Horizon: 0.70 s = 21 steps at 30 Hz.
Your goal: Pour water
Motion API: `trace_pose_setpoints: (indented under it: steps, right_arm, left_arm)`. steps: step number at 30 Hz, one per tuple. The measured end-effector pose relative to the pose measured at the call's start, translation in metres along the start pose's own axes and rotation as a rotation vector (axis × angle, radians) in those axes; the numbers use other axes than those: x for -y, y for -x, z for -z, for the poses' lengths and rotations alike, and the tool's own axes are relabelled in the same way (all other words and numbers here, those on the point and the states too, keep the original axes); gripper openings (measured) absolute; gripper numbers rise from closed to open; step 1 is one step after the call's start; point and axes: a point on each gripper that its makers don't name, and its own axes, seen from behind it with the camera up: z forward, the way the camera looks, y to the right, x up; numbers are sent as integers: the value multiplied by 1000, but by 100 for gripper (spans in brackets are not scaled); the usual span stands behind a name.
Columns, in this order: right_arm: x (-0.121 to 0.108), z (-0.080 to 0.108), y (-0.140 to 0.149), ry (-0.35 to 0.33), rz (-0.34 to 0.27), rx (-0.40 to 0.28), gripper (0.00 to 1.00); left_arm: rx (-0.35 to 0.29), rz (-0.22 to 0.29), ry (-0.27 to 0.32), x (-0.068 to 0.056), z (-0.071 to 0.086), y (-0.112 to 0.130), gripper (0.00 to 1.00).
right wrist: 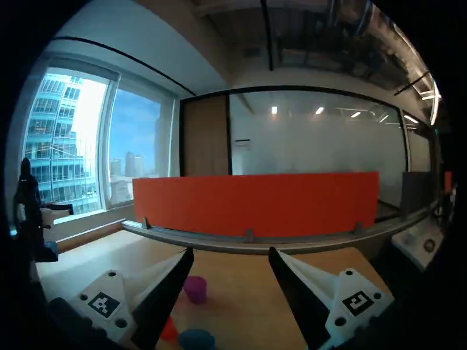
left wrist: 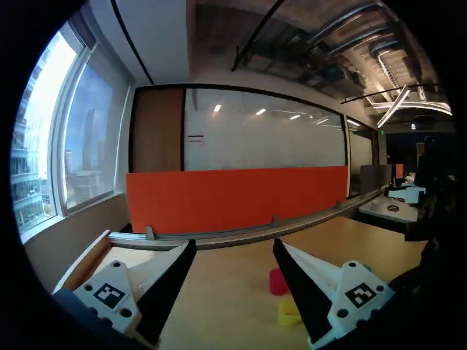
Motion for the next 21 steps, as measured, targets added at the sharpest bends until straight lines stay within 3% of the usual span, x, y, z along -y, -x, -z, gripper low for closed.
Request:
trace_pose_setpoints:
  steps: [12,21]
  right_arm:
    - [48,2,-1,-231,-5,31,100]
    - [63,5,-1,-307,10,46,99]
  left_arm:
    - [12,-29,191,-46,-3,0,98]
    - [25,-56,275,-66,-3,6,98]
